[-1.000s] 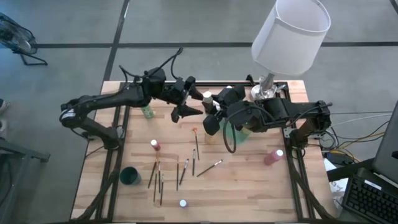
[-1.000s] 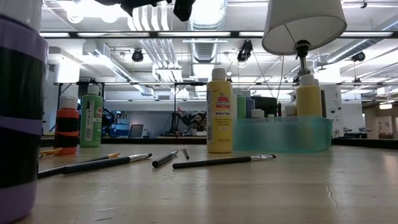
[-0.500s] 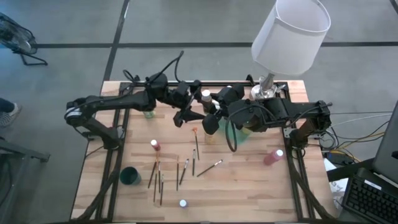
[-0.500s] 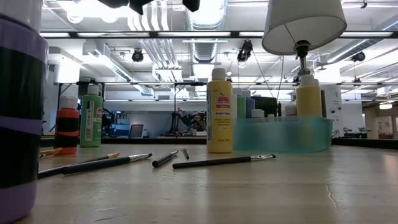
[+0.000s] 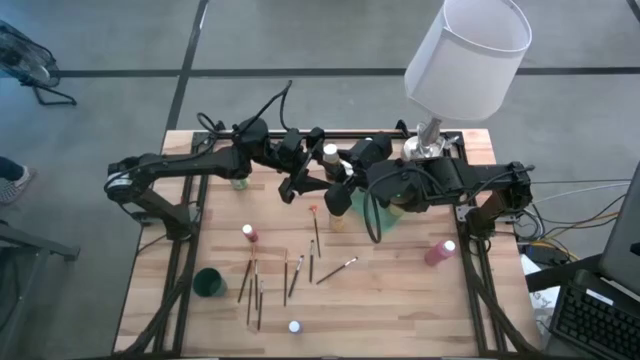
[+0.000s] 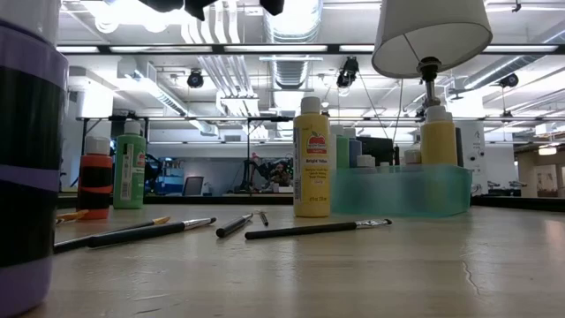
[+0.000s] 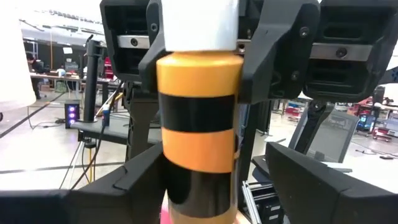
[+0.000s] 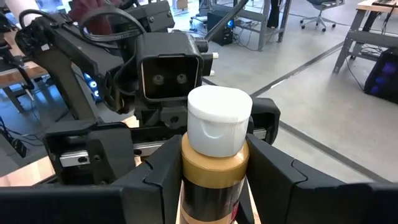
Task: Pick & Place Paint Supplies
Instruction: Put the small yellow paint bottle into the green bin
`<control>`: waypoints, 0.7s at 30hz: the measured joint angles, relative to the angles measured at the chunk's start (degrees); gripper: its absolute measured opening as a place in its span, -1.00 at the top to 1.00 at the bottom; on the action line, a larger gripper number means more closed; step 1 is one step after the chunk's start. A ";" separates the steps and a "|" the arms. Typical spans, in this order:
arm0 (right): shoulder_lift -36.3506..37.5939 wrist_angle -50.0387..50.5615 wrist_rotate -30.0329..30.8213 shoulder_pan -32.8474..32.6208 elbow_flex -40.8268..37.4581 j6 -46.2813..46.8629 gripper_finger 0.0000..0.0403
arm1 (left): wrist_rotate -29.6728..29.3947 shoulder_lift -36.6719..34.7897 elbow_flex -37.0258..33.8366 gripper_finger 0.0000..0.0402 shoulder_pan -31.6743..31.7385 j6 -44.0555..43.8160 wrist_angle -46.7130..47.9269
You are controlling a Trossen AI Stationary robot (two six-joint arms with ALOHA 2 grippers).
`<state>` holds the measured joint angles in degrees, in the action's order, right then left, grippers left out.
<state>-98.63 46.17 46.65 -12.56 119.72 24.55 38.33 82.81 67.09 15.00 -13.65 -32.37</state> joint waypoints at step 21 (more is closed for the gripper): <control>0.00 -2.01 -0.37 -0.02 0.00 -2.10 0.27 | -0.85 0.00 0.00 0.23 0.02 -0.04 1.52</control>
<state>-98.63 44.16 46.28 -12.58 119.72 22.46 37.47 82.81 67.09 15.03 -13.69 -30.85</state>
